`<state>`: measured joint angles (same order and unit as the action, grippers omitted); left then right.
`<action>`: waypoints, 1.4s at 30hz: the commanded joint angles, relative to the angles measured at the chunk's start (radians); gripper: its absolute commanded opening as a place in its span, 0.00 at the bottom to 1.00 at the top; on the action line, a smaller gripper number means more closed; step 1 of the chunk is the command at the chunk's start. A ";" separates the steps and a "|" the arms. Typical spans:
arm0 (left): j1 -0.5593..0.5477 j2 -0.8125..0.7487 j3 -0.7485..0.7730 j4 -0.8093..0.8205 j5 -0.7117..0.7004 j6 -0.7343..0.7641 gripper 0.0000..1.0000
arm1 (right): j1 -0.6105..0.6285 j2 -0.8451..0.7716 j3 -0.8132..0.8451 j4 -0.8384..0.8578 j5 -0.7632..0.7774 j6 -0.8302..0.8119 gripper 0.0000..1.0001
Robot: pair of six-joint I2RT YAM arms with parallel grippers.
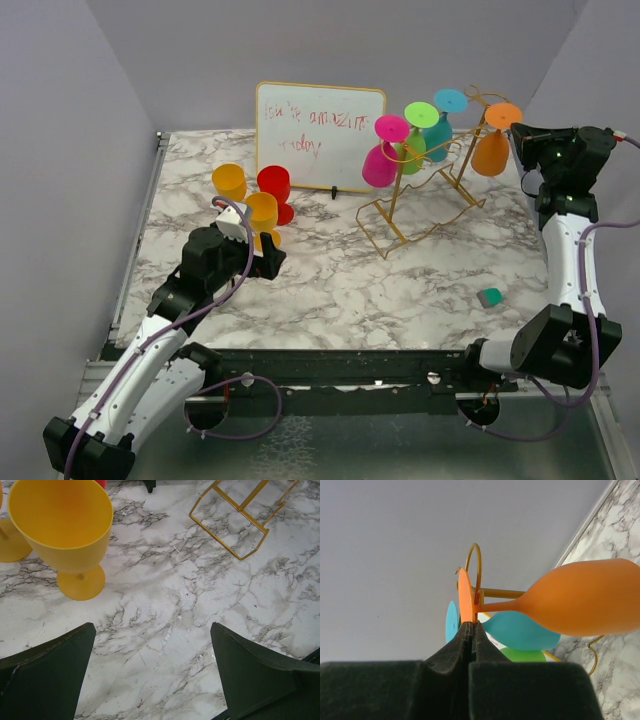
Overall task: Take the wine glass off the wine glass rack
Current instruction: Pick up the wine glass from the wine rack.
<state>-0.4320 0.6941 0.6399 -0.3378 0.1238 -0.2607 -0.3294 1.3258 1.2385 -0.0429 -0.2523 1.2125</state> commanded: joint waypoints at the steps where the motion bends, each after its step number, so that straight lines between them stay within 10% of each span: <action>1: 0.006 -0.002 -0.001 0.015 0.013 0.010 0.99 | -0.011 -0.049 -0.031 0.048 0.011 0.017 0.00; 42: 0.006 0.013 -0.002 0.016 0.023 0.011 0.99 | -0.048 -0.106 -0.089 0.049 0.114 0.100 0.01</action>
<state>-0.4320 0.7071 0.6403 -0.3378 0.1246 -0.2611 -0.3687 1.2144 1.1408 0.0032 -0.1818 1.2942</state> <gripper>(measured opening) 0.988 0.014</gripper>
